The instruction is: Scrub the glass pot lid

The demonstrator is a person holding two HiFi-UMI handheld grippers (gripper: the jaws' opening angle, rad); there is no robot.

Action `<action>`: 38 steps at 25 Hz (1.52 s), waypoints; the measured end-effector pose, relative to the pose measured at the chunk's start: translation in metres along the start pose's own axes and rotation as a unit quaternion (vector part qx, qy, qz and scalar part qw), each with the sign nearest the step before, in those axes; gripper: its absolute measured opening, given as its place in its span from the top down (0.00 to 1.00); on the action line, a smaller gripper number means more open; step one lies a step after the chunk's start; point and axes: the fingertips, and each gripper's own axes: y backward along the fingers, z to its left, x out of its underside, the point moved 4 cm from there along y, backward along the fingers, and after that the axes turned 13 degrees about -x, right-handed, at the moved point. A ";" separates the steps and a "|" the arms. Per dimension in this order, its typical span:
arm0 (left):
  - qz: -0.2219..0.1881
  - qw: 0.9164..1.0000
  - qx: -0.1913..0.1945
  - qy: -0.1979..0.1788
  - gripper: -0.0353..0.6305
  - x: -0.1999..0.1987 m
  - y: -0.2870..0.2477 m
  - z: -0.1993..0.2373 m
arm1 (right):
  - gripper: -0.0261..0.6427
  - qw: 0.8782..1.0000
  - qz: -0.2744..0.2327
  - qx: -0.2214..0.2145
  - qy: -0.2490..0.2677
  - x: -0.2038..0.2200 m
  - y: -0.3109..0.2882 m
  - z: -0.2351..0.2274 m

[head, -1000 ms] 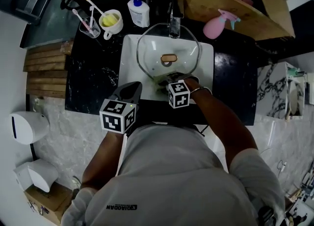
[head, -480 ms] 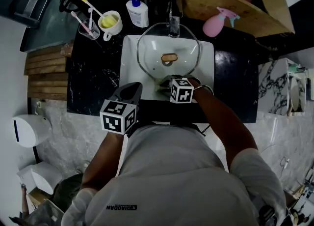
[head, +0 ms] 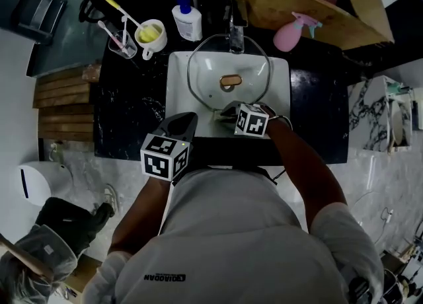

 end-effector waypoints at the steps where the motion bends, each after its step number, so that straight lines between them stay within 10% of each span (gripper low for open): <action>1: -0.001 1.000 0.004 -0.003 0.92 -0.001 0.000 0.000 | 0.81 1.000 -0.004 0.006 -0.007 0.000 0.003 -0.001; 7: -0.009 0.999 0.034 -0.022 0.92 -0.009 0.003 0.005 | 0.81 0.993 -0.055 0.086 -0.058 -0.013 0.035 -0.001; 11: -0.015 0.998 0.057 -0.036 0.92 -0.014 0.006 0.012 | 0.81 0.966 -0.141 0.176 -0.125 -0.036 0.070 0.013; 19: -0.024 0.991 0.117 -0.067 0.92 -0.011 0.027 0.014 | 0.81 0.862 -0.322 0.330 -0.210 -0.084 0.112 0.065; 26: -0.033 0.987 0.135 -0.078 0.92 0.001 0.049 0.008 | 0.81 0.761 -0.467 0.329 -0.307 -0.084 0.130 0.094; 38: -0.062 0.994 0.078 -0.035 0.92 0.032 0.098 -0.060 | 0.83 0.781 -0.469 0.310 -0.271 -0.057 0.159 0.180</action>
